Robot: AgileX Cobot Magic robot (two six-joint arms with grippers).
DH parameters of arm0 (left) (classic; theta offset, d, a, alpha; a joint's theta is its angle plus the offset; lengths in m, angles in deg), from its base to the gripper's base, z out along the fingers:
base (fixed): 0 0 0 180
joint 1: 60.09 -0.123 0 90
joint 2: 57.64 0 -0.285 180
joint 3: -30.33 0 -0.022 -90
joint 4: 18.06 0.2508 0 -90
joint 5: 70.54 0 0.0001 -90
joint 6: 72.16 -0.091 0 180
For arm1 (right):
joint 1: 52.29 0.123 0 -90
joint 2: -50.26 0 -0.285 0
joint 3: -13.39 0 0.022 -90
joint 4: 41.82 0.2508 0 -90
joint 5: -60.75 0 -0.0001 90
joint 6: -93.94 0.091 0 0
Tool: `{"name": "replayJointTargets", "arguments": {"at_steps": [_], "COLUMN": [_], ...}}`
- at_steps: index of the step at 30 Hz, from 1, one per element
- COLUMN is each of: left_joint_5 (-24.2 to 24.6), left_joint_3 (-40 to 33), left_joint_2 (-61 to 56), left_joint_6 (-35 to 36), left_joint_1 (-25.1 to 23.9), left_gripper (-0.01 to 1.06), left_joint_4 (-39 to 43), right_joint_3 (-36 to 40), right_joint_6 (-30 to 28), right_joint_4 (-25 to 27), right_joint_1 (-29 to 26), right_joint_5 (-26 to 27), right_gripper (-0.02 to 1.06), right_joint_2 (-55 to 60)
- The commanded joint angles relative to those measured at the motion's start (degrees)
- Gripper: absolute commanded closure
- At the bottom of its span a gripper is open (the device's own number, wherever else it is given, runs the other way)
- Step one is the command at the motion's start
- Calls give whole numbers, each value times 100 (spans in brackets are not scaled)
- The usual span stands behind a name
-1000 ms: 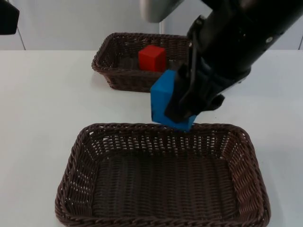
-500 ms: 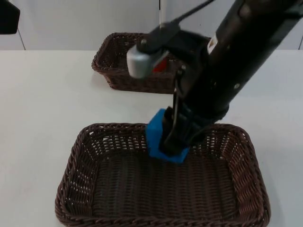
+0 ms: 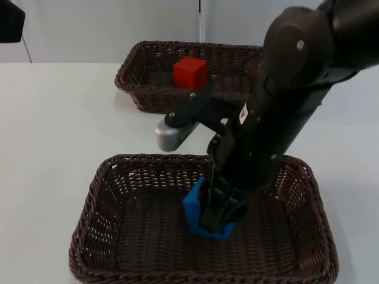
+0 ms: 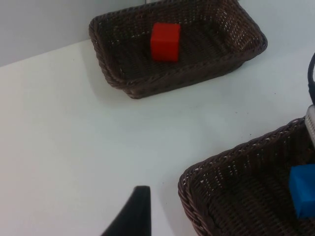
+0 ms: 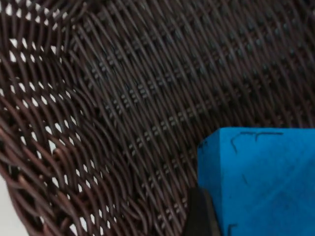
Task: Pick up one cube with the left hand and place it into the upper basket. Pick up one cube with the right hand and place it into the lower basket.
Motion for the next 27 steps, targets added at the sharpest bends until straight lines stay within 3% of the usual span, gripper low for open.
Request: {"name": "replayJointTargets", "arguments": {"at_steps": [1, 6, 10, 11, 13, 14, 27], "left_joint_5": [-40, -40, -51, -51, -51, -51, -49], "left_joint_3": [-22, -22, -22, -22, -22, -22, -22], "left_joint_2": [-41, -41, -41, -41, -41, -41, -41], "left_joint_6": [0, 0, 2, 2, 2, 2, 2], "left_joint_1": [22, 22, 22, 22, 22, 22, 22], "left_gripper": [0, 0, 0, 0, 0, 0, 0], "left_joint_4": [-43, -43, -43, -43, -43, -43, -43], "right_joint_3": [3, 3, 3, 3, 3, 3, 3], "right_joint_6": [-30, -30, -30, -30, -30, -30, 27], "right_joint_4": [40, 40, 40, 40, 40, 40, -22], "right_joint_1": [34, 34, 34, 34, 34, 34, 34], "right_joint_5": [93, 93, 104, 104, 116, 116, -70], "right_gripper": [102, 87, 55, 55, 38, 35, 32], "right_joint_2": [54, 68, 68, 68, 68, 68, -214]}}
